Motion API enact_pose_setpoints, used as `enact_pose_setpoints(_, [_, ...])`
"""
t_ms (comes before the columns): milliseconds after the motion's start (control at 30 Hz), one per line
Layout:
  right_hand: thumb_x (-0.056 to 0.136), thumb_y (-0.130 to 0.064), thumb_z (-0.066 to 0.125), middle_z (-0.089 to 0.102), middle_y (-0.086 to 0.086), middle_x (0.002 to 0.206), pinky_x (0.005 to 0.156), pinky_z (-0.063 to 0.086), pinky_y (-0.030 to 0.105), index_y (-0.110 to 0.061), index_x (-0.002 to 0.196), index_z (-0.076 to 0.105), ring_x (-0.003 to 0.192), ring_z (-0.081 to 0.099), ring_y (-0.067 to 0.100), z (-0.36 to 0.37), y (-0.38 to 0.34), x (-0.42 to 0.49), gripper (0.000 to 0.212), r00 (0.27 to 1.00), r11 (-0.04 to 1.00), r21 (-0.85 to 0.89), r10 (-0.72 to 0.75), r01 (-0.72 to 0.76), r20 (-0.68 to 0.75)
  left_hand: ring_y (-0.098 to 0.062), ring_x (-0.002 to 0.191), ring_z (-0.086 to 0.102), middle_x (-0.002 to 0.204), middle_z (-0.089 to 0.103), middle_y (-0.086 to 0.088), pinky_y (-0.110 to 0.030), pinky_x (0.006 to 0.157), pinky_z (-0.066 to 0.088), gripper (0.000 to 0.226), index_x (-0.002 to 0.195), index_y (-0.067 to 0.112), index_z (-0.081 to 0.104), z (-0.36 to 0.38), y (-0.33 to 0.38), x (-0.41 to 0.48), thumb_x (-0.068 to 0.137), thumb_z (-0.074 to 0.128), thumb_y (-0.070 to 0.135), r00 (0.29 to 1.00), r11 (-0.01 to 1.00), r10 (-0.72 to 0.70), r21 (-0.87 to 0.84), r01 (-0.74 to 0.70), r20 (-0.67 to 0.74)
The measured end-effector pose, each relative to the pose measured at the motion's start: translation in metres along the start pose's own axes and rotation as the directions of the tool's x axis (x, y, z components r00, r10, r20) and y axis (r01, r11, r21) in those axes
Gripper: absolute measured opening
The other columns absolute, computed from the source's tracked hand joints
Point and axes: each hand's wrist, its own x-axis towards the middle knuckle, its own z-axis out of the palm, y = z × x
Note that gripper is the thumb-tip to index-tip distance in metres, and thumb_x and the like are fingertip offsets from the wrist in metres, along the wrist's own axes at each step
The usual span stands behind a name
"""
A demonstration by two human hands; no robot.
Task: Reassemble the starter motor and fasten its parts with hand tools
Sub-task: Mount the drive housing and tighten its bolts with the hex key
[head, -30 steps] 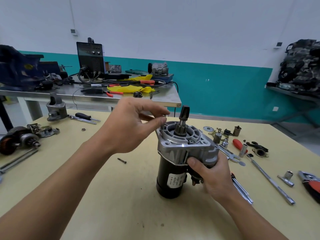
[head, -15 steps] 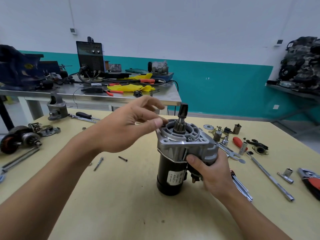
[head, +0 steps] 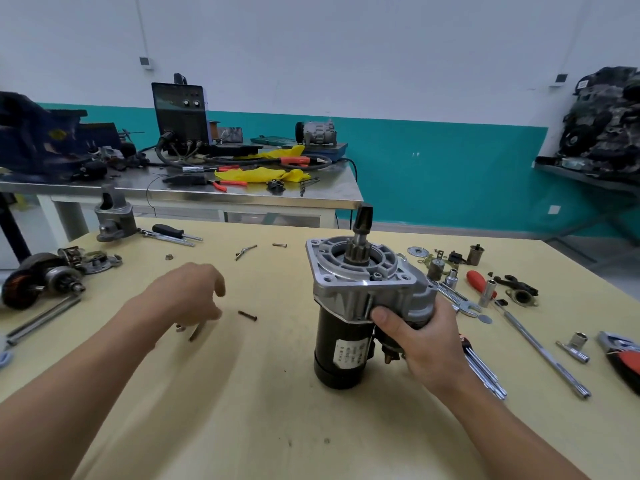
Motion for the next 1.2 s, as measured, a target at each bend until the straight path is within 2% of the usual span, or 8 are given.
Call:
enact_pose_setpoints(100, [0.056,-0.051,0.090,0.076,-0.011,0.104,0.072,0.056,0.018,-0.021,0.114,0.063,0.097,0.071,0.007,0.002,-0.004,-0.001,0.071,1.000,1.000,0.004,-0.001,0.001,0.001,-0.011,0.068,0.062,0.078,0.059,0.007,-0.024,0.059,0.048,0.024,0.099,0.028,0.066,0.001,0.004,0.000,0.078,0.076,0.027,0.996,0.999,-0.042,0.025,0.041,0.077])
enact_pose_setpoints(267, [0.047,-0.063,0.088,0.076,-0.015,0.101,0.069,0.055,0.014,-0.026,0.110,0.064,0.092,0.071,0.003,0.004,-0.009,-0.002,0.077,1.000,1.000,0.009,-0.006,0.006,-0.004,-0.013,0.074,0.060,0.093,0.069,0.001,-0.021,0.058,0.043,0.015,0.093,0.022,0.076,-0.001,0.017,0.000,0.082,0.071,0.014,0.997,0.999,0.023,-0.035,-0.020,0.069])
enact_pose_setpoints(367, [0.049,-0.067,0.087,0.076,-0.013,0.104,0.070,0.055,0.015,-0.025,0.113,0.064,0.095,0.071,0.005,0.003,-0.010,-0.002,0.079,1.000,1.000,0.017,0.008,-0.008,-0.003,-0.008,0.067,0.065,0.076,0.072,0.008,-0.016,0.058,0.046,0.015,0.090,0.019,0.079,-0.028,0.031,-0.004,0.082,0.073,0.009,0.987,0.937,0.116,-0.317,-0.145,-0.110])
enact_pose_setpoints(467, [0.050,-0.066,0.087,0.075,-0.008,0.111,0.077,0.056,0.019,-0.019,0.121,0.063,0.104,0.070,0.010,0.001,-0.007,-0.001,0.088,0.999,0.999,-0.002,0.043,-0.043,0.008,-0.008,0.072,0.072,0.077,0.076,0.005,-0.015,0.061,0.056,0.021,0.086,0.027,0.076,-0.083,0.058,-0.025,0.082,0.075,0.006,0.880,0.587,0.240,-0.661,-0.467,-0.409])
enact_pose_setpoints(567, [0.054,-0.062,0.088,0.074,-0.006,0.114,0.081,0.057,0.022,-0.019,0.124,0.061,0.108,0.069,0.012,0.000,-0.004,0.000,0.086,0.998,0.998,-0.003,0.064,-0.064,0.018,-0.017,0.077,0.075,0.084,0.077,0.001,-0.020,0.067,0.059,0.022,0.087,0.025,0.077,-0.124,0.098,-0.043,0.081,0.075,0.004,0.725,0.261,0.357,-0.683,-0.682,-0.589])
enact_pose_setpoints(767, [0.064,-0.047,0.091,0.072,-0.001,0.120,0.087,0.058,0.033,-0.025,0.126,0.061,0.113,0.067,0.020,-0.002,-0.003,0.000,0.072,0.996,0.996,0.032,0.079,-0.080,0.045,-0.031,0.081,0.072,0.083,0.078,-0.005,-0.051,0.079,0.059,0.014,0.089,0.009,0.079,-0.129,0.147,-0.032,0.076,0.080,0.012,0.663,0.411,0.637,-0.555,-0.723,-0.393])
enact_pose_setpoints(967, [0.067,-0.037,0.091,0.072,0.002,0.119,0.086,0.058,0.032,-0.023,0.125,0.060,0.111,0.069,0.022,-0.001,-0.003,0.003,0.068,0.994,0.994,0.063,0.084,-0.089,0.070,-0.010,0.084,0.073,0.086,0.078,0.005,-0.025,0.079,0.059,0.013,0.089,0.021,0.081,-0.134,0.151,-0.020,0.077,0.080,0.016,0.617,0.408,0.723,-0.528,-0.745,-0.311])
enact_pose_setpoints(1200, [0.068,-0.036,0.091,0.071,0.005,0.121,0.088,0.057,0.034,-0.019,0.126,0.059,0.112,0.068,0.024,0.000,-0.005,0.004,0.069,0.994,0.990,0.114,0.067,-0.077,0.092,-0.017,0.085,0.073,0.088,0.077,-0.008,-0.025,0.078,0.057,0.016,0.093,0.004,0.079,-0.124,0.153,-0.021,0.078,0.077,0.004,0.614,0.364,0.723,-0.580,-0.729,-0.317])
